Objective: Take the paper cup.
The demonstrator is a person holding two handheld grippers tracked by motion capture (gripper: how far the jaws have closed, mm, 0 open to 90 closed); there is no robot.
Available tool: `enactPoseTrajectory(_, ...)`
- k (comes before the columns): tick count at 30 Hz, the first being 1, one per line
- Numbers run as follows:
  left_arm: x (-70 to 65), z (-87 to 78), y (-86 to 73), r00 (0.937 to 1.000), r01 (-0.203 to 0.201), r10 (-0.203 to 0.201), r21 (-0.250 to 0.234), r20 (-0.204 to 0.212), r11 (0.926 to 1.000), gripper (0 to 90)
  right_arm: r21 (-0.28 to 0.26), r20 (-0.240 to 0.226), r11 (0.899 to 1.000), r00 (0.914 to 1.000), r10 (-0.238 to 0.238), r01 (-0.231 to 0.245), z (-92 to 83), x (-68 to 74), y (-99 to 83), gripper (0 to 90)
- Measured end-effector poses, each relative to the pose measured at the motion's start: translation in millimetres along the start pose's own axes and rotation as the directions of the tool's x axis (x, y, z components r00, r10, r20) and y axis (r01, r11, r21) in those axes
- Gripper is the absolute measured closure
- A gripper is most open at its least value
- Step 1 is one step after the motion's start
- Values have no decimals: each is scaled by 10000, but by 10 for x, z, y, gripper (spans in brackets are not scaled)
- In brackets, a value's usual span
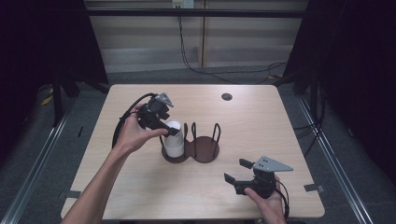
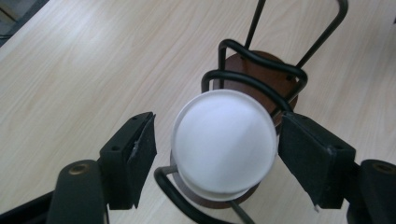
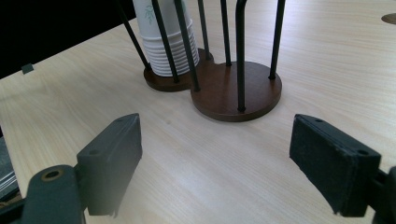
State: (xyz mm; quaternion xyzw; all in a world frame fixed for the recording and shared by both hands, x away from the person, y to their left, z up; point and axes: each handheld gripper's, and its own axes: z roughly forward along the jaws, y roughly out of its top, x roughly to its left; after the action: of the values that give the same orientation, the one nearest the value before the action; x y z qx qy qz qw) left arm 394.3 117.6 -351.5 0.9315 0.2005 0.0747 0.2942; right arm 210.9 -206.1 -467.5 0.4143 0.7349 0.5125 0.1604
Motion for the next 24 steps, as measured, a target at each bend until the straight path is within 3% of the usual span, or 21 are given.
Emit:
enactPoseTrajectory(7,-18,81,46,9995,-270,280,719,-125,9970,309,72,8,10000,10000,22,-22,5,11,-3,166)
enactPoseTrajectory(9,-24,104,60,9988,-143,180,827,-449,9965,285,50,0,10000,10000,43,-43,9,5,-3,166)
enactPoseTrajectory(12,-18,121,72,9990,-317,352,1119,-290,9932,317,76,35,10000,10000,39,-39,8,5,-4,166)
enactPoseTrajectory(16,-23,138,78,9985,-496,521,1192,-177,9916,340,105,67,9999,10000,30,-31,9,1,-9,166)
enactPoseTrajectory(24,-31,167,75,9992,-337,361,1318,-159,9907,318,173,67,9998,10000,67,-68,12,-2,-10,166)
